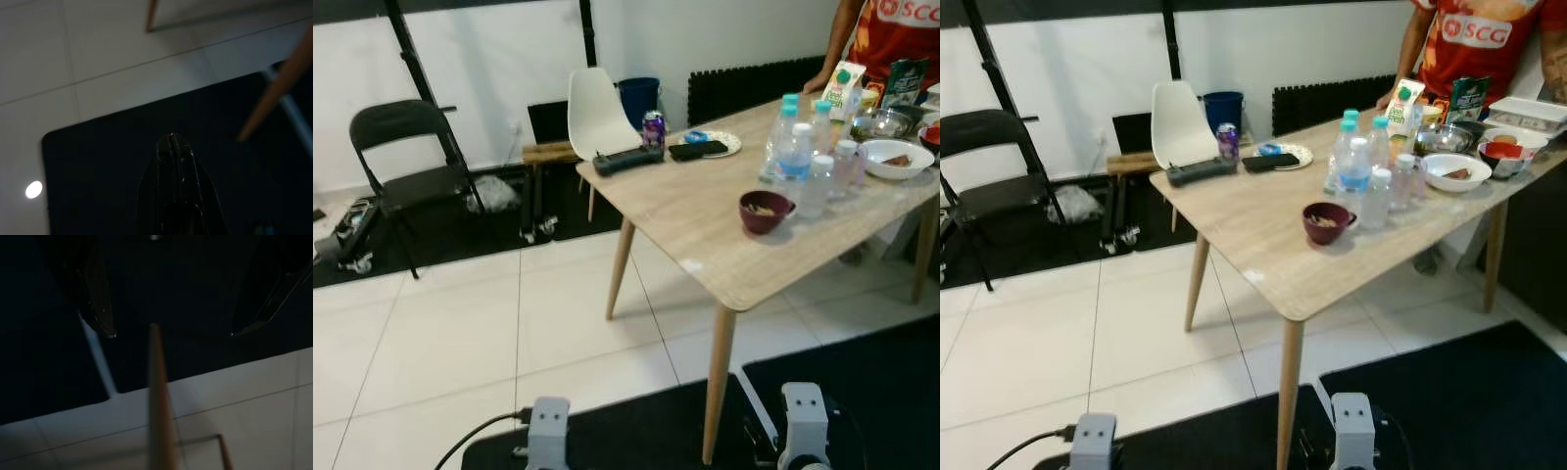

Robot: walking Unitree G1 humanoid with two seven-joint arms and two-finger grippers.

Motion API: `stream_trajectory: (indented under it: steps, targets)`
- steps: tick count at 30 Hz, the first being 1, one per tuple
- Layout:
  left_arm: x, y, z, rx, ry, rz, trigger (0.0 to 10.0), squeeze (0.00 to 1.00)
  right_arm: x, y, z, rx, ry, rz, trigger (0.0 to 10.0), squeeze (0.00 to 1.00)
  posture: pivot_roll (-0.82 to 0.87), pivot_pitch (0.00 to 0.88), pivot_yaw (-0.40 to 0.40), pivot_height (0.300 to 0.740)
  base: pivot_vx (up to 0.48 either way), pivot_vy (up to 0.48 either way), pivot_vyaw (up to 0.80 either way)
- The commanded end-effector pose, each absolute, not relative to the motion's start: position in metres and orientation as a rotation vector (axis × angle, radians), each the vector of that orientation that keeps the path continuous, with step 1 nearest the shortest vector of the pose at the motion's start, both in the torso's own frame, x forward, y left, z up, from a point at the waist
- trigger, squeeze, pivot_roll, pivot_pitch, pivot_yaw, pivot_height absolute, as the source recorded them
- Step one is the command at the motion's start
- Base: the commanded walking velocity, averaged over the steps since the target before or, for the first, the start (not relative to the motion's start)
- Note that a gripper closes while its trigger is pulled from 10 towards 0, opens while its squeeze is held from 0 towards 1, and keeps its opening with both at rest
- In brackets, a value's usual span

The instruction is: Restocking fridge

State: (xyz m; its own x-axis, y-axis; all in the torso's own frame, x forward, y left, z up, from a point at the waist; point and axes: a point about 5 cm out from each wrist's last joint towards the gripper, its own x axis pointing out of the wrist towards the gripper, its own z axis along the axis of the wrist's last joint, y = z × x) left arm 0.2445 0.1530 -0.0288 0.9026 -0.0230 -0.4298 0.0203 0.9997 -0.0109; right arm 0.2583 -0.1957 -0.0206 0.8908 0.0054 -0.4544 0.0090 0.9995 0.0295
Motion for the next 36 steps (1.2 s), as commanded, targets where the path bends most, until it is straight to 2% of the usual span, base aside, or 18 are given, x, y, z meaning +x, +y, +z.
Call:
stream_trajectory:
  steps: [1,14,36]
  targets:
    - [0.242,0.155,-0.030,-0.003,0.448,-0.018,10.0,0.00,0.257,-0.192,-0.021,0.034,0.468,0.002,10.0,0.00,-0.04,0.090,0.049,0.740,0.000,-0.480,0.00]
    - [0.257,0.152,-0.017,-0.019,0.396,-0.022,10.0,0.00,0.255,-0.195,-0.022,0.040,0.458,-0.014,10.0,0.00,-0.04,0.074,0.058,0.740,0.000,-0.480,0.00]
    - [0.253,0.149,-0.020,-0.028,0.403,-0.023,10.0,0.00,0.258,-0.195,-0.019,0.031,0.448,0.001,10.0,0.00,-0.05,0.053,0.054,0.740,0.000,-0.480,0.00]
